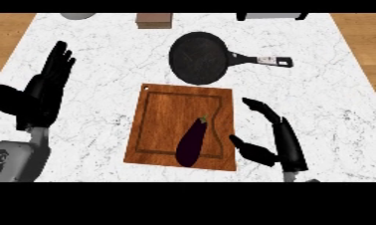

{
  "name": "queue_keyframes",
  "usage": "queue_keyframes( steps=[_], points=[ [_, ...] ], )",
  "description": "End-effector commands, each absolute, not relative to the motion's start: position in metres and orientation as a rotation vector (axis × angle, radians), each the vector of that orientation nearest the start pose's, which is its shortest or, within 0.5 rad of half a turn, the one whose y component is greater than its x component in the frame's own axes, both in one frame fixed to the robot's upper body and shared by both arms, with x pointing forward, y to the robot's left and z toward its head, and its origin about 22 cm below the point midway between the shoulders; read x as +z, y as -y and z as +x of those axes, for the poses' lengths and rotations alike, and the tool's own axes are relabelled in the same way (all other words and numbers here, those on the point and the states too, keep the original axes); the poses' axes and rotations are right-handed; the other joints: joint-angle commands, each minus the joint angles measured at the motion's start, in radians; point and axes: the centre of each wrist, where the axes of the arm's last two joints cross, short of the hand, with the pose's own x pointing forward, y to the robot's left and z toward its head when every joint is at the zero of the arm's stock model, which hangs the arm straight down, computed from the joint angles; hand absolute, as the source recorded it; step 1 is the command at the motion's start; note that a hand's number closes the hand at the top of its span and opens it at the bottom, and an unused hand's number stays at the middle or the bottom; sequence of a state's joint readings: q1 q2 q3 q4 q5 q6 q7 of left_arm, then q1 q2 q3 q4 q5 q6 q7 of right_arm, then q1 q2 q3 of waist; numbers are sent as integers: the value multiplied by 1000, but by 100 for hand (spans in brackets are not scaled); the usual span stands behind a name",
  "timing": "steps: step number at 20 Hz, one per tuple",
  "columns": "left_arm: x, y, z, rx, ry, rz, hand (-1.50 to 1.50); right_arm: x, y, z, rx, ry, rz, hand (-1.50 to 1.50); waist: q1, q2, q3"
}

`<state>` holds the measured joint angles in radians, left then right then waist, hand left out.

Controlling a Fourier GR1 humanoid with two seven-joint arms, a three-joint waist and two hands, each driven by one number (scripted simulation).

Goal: Pick the eggplant from the cutting board and place it in the pan

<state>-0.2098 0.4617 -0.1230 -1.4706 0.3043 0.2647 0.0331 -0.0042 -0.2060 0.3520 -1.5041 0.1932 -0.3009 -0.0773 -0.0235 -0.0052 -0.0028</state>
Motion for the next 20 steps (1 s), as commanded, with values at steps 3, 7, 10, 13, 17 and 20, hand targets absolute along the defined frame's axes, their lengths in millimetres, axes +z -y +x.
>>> queue_keyframes(
  steps=[3,7,10,13,17,20],
  points=[
    [38,-282,285,-32,1609,222,0,51,217,201,540,1627,-455,-150,-1,-1,0],
    [53,-283,288,-43,1607,210,0,92,219,198,796,1474,-493,-150,14,-2,-2],
    [49,-280,292,-43,1594,201,0,134,215,208,892,1383,-528,-150,19,3,-2],
    [43,-275,287,-47,1625,207,0,165,196,211,896,1311,-534,-150,31,4,0],
    [49,-279,295,-43,1617,199,0,202,175,235,943,1326,-584,-150,34,5,1],
    [38,-270,301,-72,1624,205,0,210,151,256,984,1301,-589,-150,33,6,2]
  ],
)
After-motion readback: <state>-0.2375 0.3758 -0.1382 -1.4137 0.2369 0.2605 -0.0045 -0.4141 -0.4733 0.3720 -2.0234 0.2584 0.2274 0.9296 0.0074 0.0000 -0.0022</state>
